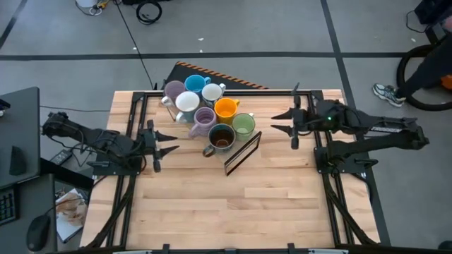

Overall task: Place coffee mugs
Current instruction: Return to Home Position

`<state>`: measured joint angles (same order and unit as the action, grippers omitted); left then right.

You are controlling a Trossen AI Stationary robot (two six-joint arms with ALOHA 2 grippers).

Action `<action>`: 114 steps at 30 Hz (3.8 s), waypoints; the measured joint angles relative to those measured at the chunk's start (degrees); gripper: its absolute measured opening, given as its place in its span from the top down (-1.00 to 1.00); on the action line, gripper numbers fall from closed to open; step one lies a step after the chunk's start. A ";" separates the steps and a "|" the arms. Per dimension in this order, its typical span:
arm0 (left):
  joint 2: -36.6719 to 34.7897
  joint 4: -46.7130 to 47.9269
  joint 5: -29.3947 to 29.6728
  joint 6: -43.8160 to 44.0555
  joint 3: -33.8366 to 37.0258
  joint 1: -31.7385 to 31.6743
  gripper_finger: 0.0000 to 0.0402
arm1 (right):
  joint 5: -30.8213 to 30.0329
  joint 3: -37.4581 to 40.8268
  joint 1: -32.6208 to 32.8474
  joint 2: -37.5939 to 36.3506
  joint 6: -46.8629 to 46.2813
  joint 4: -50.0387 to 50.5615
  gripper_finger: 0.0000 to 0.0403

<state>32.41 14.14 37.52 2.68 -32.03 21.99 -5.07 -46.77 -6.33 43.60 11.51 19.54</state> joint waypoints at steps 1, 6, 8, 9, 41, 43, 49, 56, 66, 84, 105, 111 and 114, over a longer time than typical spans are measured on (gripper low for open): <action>-0.93 -1.89 -0.06 -0.52 1.47 -0.01 0.26 | 0.51 1.95 -0.30 -1.53 0.64 -1.69 0.36; -5.20 -12.66 -1.99 -1.92 10.17 0.01 0.26 | 3.55 13.75 -2.29 -8.73 2.57 -15.93 0.36; -6.82 -15.75 -1.74 -1.93 13.62 -0.03 0.26 | 3.66 17.93 -3.66 -11.23 2.86 -20.45 0.36; -7.57 -17.27 -1.43 -1.95 15.31 -0.03 0.26 | 3.66 19.67 -4.45 -12.25 2.31 -21.87 0.36; -24.95 -29.41 -14.88 -1.77 31.54 0.49 0.26 | 12.81 46.36 -14.97 -30.65 -25.45 -49.44 0.57; -24.95 -29.09 -14.90 -0.46 31.54 0.49 0.26 | 12.80 46.34 -14.90 -30.60 -26.44 -49.45 0.57; -24.95 -29.24 -14.87 2.91 31.56 0.49 0.26 | 12.76 46.34 -14.86 -30.60 -26.78 -49.45 0.57; -24.95 -29.25 -14.86 2.79 31.59 0.49 0.26 | 12.65 46.34 -14.86 -30.60 -26.78 -49.47 0.57; -24.95 -29.26 -14.84 2.67 31.61 0.49 0.26 | 12.65 46.30 -14.86 -30.60 -26.78 -49.47 0.57; -24.95 -29.30 -14.80 2.63 31.63 0.47 0.26 | 12.65 46.28 -14.86 -30.60 -26.80 -49.45 0.57; -24.95 -29.30 -14.80 2.64 31.65 0.49 0.26 | 12.67 46.25 -14.86 -30.60 -26.80 -49.45 0.57; -24.95 -29.30 -14.80 2.62 31.65 0.49 0.26 | 12.67 46.25 -14.86 -30.60 -26.80 -49.45 0.57; -24.95 -29.28 -14.80 2.63 31.65 0.49 0.26 | 12.67 46.25 -14.86 -30.60 -26.80 -49.45 0.57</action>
<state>7.46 -15.14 22.72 5.30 -0.38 22.48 7.60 -0.51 -21.19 13.00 -15.29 -29.91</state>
